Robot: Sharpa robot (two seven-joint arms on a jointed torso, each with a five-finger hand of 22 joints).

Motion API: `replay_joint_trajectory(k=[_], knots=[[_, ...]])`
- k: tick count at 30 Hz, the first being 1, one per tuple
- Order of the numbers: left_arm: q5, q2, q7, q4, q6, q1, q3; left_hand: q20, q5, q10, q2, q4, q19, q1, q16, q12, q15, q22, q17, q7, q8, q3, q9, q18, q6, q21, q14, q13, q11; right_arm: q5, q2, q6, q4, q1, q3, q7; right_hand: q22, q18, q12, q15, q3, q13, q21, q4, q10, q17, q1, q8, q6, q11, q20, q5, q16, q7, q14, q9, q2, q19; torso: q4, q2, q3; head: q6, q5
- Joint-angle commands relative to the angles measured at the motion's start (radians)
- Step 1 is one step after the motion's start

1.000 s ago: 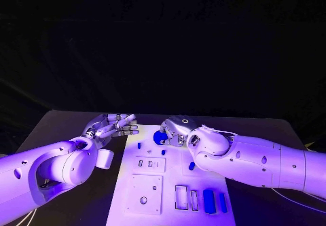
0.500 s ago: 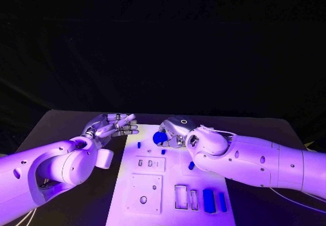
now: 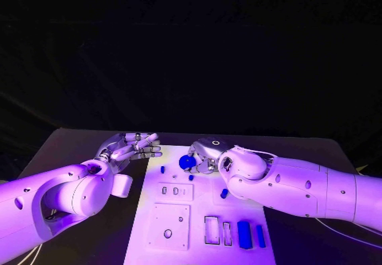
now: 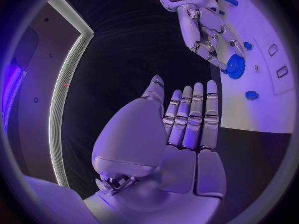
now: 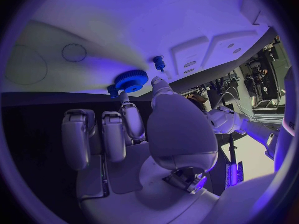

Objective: Assemble the parts on the task board

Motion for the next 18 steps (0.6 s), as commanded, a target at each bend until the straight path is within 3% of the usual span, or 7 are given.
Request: replay_joint_trajectory(k=[1,5,9,18], knots=[[0.002,0.001,0.003,0.003,0.014,0.002,0.001,0.004,-0.003,0.002,0.008,-0.007,0.0,0.002,-0.003,-0.003,0.008,-0.001,0.002,0.007,-0.006,0.0,-0.001,0.013,0.002,-0.005,0.001,-0.001,0.005,0.005,-0.002,0.06,-0.002,-0.003,-0.003,-0.021,0.165,-0.007,-0.002,0.01,-0.007,0.008,-0.003,0.0,-0.007,0.19,-0.003,-0.004,0.003,0.001,0.008,0.007,-0.006,0.006,0.087,0.002,0.005,0.023,-0.0002,0.0,-0.0003,0.0,-0.001],[0.002,0.001,0.003,0.003,0.015,0.002,0.001,0.004,-0.003,0.002,0.008,-0.007,0.0,0.002,-0.003,-0.003,0.008,-0.001,0.002,0.007,-0.006,0.0,-0.001,0.013,0.002,-0.005,0.001,-0.001,0.005,0.006,-0.008,0.06,0.002,-0.003,-0.003,-0.026,0.168,-0.008,0.004,0.01,-0.008,0.014,0.0,0.001,-0.002,0.194,-0.009,-0.007,0.004,0.001,0.008,0.014,-0.004,0.006,0.088,0.002,0.012,0.026,0.0007,0.0,-0.0002,-0.001,-0.002],[0.002,0.0,0.003,0.002,0.015,0.002,0.001,0.004,-0.003,0.002,0.008,-0.007,0.0,0.002,-0.003,-0.003,0.008,-0.001,0.002,0.007,-0.006,0.0,-0.001,0.013,0.002,-0.005,0.001,-0.001,0.005,0.0,-0.026,0.007,0.022,-0.003,-0.003,-0.032,0.179,-0.011,0.016,0.008,-0.002,0.026,0.008,-0.002,0.009,0.202,-0.003,-0.011,0.011,-0.001,0.007,0.05,-0.001,0.004,0.09,0.005,0.023,0.034,0.0003,0.0,0.0004,-0.001,-0.002],[0.002,-0.004,0.003,0.001,0.015,0.002,0.001,0.004,-0.003,0.002,0.008,-0.007,0.0,0.002,-0.004,-0.005,0.008,-0.001,0.002,0.007,-0.007,0.0,-0.001,0.013,0.002,-0.005,0.001,-0.001,0.005,0.01,-0.147,-0.115,0.145,0.004,0.005,-0.023,0.184,-0.012,0.038,0.005,0.008,0.048,0.011,-0.006,0.028,0.197,0.025,-0.014,0.028,-0.005,0.004,0.08,-0.003,-0.001,0.089,0.01,0.024,0.038,-0.0011,-0.003,-0.0003,-0.002,-0.002]])
